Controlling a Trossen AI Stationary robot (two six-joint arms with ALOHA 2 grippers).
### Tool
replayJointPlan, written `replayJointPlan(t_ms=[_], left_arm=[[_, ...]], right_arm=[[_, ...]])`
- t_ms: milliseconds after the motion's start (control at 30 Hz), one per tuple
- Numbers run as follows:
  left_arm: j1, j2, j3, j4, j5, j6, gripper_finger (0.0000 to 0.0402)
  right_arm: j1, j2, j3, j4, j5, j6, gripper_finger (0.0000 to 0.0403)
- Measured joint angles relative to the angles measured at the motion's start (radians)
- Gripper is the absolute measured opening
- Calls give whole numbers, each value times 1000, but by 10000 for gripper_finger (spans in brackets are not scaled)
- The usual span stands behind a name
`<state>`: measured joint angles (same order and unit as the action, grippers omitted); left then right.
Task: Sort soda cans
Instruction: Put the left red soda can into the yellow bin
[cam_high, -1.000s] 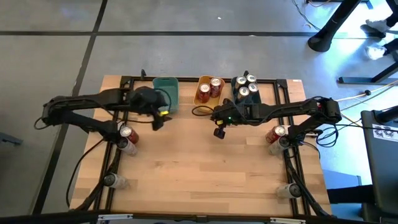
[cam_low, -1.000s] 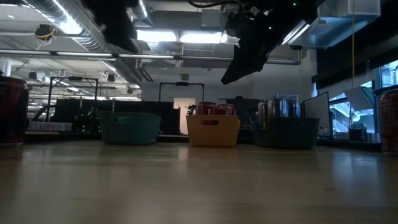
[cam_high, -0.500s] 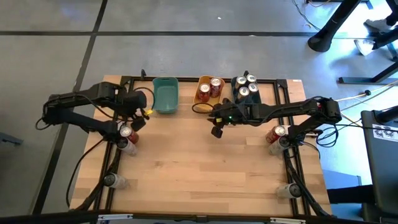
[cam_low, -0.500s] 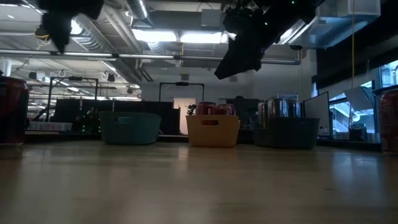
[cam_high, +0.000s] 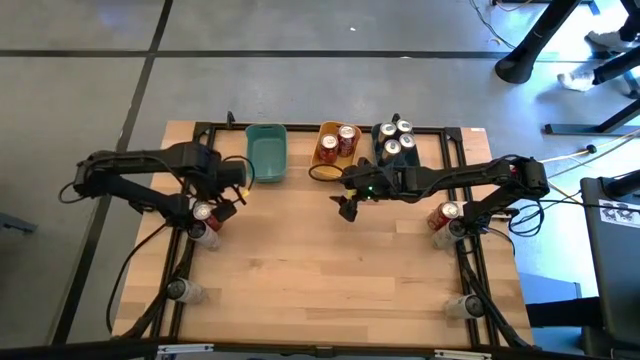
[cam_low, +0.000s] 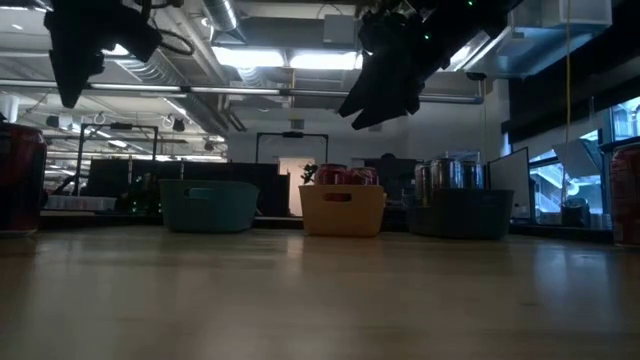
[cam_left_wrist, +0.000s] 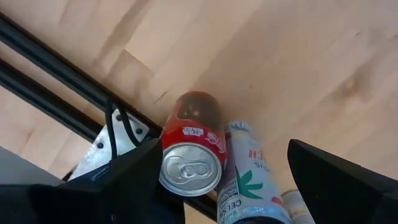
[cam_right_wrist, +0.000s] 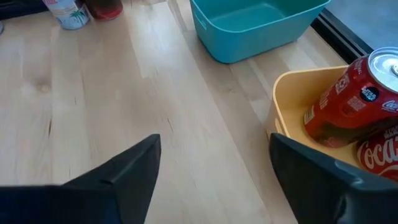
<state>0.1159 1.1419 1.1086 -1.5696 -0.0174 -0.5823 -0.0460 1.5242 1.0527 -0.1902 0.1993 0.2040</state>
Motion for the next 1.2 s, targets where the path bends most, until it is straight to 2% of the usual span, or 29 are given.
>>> replayJointPlan(t_ms=[367,800,1000,1100,1200], left_arm=[[-11,0,-154,-1,50,-18,333],[-10,0,-255,18,32,-7,333],[-10,0,-278,85,32,30,333],[-10,0,-287,97,33,67,324],[-10,0,-287,96,33,86,297]], right_arm=[[0,0,0,0,2,-25,305],[0,0,0,2,2,-25,305],[0,0,0,3,2,-25,305],[0,0,0,3,2,-26,305],[0,0,0,2,2,-26,305]])
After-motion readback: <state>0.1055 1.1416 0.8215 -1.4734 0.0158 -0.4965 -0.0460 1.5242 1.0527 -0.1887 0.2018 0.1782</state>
